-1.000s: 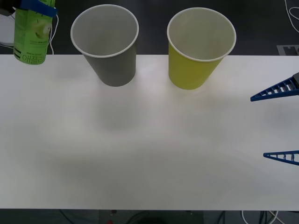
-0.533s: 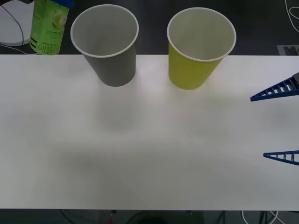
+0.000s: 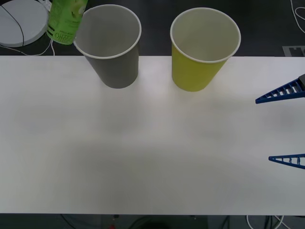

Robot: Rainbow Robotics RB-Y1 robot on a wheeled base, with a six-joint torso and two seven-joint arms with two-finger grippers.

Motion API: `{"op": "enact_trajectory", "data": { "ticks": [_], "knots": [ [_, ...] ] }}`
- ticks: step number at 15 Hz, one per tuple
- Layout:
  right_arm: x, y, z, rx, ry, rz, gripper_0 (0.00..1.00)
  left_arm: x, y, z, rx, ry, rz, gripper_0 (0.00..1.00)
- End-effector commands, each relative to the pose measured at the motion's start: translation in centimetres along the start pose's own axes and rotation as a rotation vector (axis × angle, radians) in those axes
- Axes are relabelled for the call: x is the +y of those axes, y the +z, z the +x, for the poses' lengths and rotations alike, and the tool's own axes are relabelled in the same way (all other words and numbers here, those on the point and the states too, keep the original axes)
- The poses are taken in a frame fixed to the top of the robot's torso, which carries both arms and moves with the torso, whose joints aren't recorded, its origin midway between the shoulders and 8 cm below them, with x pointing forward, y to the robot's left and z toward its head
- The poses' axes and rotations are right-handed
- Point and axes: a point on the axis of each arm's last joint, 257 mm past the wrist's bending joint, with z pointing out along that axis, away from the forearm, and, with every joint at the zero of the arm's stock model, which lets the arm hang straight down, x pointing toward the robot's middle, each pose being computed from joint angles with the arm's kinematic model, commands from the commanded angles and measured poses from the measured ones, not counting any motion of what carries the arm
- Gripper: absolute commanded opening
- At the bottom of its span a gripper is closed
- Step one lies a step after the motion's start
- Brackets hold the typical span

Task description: Put the can into the green bin and the plastic bottle into the gray bin

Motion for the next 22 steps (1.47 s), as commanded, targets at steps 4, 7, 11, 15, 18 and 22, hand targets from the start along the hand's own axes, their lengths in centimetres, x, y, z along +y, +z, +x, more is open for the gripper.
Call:
{"op": "enact_trajectory", "data": {
  "ticks": [4, 7, 11, 15, 18, 22],
  "knots": [
    [0.0, 0.0, 0.0, 0.0, 0.0, 0.0, 1.0, -0.1, 1.8, -1.8, -0.007, -0.018, 0.04, 0.0],
    [0.0, 0.0, 0.0, 0.0, 0.0, 0.0, 1.0, -0.6, 3.1, -2.2, 0.0, -0.007, 0.035, 0.0],
    [0.0, 0.0, 0.0, 0.0, 0.0, 0.0, 1.0, -0.9, 3.9, -3.5, -0.021, -0.003, 0.025, 0.0],
    [0.0, 0.0, 0.0, 0.0, 0.0, 0.0, 1.0, -0.6, 4.9, -4.4, -0.037, 0.0, 0.033, 0.0],
    [0.0, 0.0, 0.0, 0.0, 0.0, 0.0, 1.0, -0.4, 5.8, -4.3, -0.034, 0.003, 0.027, 0.0],
    [0.0, 0.0, 0.0, 0.0, 0.0, 0.0, 1.0, -0.3, 5.9, -4.3, -0.024, 0.009, 0.016, 0.0]
  ]
}}
